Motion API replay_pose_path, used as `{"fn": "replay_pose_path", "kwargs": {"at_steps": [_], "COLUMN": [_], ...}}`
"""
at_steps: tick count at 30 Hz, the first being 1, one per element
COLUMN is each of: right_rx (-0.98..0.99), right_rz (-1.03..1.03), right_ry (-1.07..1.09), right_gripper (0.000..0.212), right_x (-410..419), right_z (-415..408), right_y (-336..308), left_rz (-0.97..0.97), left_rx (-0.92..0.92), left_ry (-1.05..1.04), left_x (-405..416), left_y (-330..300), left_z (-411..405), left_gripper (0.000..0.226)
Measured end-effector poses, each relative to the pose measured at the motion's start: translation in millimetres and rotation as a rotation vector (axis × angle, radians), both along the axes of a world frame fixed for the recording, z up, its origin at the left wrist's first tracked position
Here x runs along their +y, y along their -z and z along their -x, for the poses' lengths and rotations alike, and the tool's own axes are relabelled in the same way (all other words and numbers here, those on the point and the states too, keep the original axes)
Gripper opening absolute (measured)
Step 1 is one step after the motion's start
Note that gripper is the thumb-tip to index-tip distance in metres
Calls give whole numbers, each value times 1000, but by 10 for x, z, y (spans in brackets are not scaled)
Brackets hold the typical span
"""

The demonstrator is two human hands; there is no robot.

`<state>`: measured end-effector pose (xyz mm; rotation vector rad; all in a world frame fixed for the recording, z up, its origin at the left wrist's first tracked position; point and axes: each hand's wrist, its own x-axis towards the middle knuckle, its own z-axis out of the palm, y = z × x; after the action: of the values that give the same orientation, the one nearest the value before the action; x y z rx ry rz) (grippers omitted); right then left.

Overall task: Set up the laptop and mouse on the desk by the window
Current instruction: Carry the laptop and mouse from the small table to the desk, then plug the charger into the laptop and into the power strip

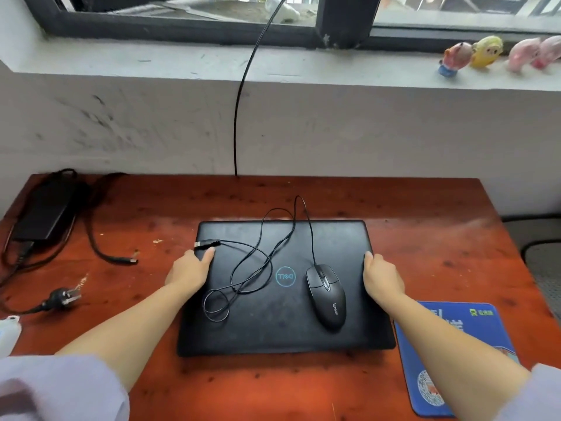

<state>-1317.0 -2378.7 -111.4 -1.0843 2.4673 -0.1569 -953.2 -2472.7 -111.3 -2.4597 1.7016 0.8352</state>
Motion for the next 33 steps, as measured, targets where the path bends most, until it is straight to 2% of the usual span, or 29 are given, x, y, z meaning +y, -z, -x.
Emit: {"fn": "replay_pose_path", "kwargs": {"at_steps": [5,8,15,19,22,25,29,33], "right_rx": [113,215,146,34,140,221,202,109], "right_rz": [-20,-57,-232,-241,-115,160,524,683], "right_ry": [-110,-233,-303,-169,-162,-257,-473,-757], "right_gripper": [50,49,40,36,33,38,38,32], "right_x": [10,11,-68,-60,-47,-114,-229,-179], "right_z": [9,61,34,-39,-173,-395,-961,-1693], "right_y": [-36,-77,-257,-333,-445,-587,-733,-768], "left_rz": [-26,-26,-57,-77,-44,13,78,129], "left_rx": [-168,-170,-54,-19,48,113,196,207], "left_ry": [83,90,103,101,103,83,33,52], "left_x": [13,17,4,154,387,654,969,1199], "left_y": [-42,-35,-61,-182,-242,-266,-310,-376], "left_z": [-33,-25,-59,-47,-125,-248,-405,-643], "left_gripper": [69,69,64,55,45,40,35,30]}}
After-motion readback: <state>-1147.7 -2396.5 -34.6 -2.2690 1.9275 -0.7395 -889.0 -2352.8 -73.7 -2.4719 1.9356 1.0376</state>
